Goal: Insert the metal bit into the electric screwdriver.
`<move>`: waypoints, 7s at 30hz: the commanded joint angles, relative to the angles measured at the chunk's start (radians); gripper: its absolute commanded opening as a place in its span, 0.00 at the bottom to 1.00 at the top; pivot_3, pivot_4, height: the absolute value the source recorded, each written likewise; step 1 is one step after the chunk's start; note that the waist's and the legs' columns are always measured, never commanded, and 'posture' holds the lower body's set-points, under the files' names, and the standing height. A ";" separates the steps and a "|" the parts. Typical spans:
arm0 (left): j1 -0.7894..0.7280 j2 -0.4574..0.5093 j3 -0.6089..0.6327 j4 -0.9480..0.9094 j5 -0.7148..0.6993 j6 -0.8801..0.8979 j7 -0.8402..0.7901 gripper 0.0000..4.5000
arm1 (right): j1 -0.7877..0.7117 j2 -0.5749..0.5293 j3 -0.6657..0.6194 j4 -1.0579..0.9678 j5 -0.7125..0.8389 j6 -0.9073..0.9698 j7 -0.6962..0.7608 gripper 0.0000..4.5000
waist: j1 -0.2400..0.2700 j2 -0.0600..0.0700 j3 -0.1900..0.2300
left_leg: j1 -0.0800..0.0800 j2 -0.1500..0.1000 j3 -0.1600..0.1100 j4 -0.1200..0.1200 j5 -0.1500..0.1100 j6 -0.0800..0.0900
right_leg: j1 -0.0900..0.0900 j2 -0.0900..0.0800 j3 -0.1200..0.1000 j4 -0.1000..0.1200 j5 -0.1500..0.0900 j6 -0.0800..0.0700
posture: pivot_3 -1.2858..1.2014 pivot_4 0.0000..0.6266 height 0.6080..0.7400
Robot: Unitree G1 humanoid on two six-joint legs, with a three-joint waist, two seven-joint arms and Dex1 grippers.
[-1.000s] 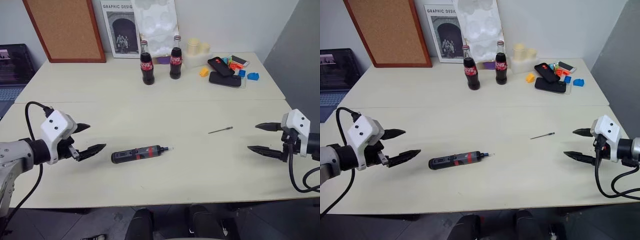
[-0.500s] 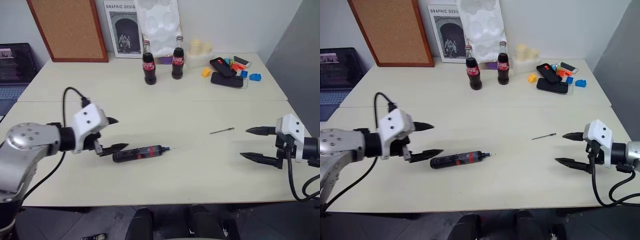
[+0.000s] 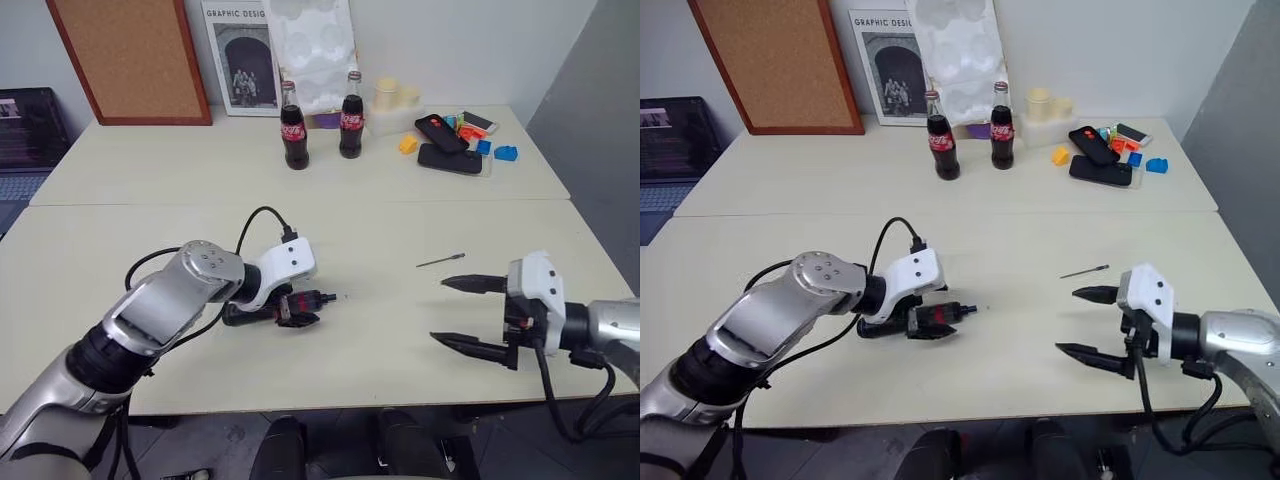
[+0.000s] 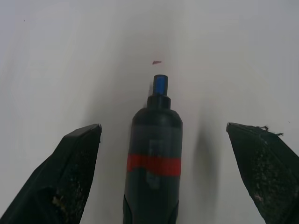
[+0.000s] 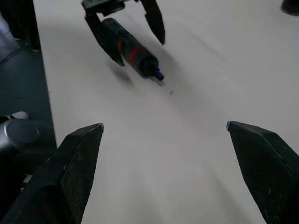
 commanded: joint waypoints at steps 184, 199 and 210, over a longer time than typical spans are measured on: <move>0.391 -0.676 0.391 0.187 0.120 -0.727 0.623 0.37 | -1.357 0.368 0.883 1.966 -1.177 -0.992 0.296 0.83 | -0.032 0.007 -0.012 | 0.003 -0.010 0.012 0.004 0.000 0.001 | 0.000 -0.005 0.023 -0.003 0.007 0.012 | 0.52 0.24 1.00; 0.396 -0.670 0.387 0.188 0.121 -0.725 0.634 0.37 | -1.348 0.403 0.845 1.999 -1.212 -0.990 0.314 0.07 | -0.050 0.008 -0.012 | 0.005 -0.010 0.012 0.005 0.000 0.001 | 0.002 -0.004 0.023 0.000 0.007 0.012 | 0.52 0.24 1.00; 0.391 -0.652 0.382 0.180 0.091 -0.698 0.579 0.37 | -1.354 0.368 0.709 1.941 -1.097 -1.046 0.417 0.00 | -0.051 0.008 -0.012 | 0.005 -0.010 0.012 0.005 0.000 0.001 | 0.002 -0.004 0.023 0.000 0.007 0.012 | 0.52 0.24 1.00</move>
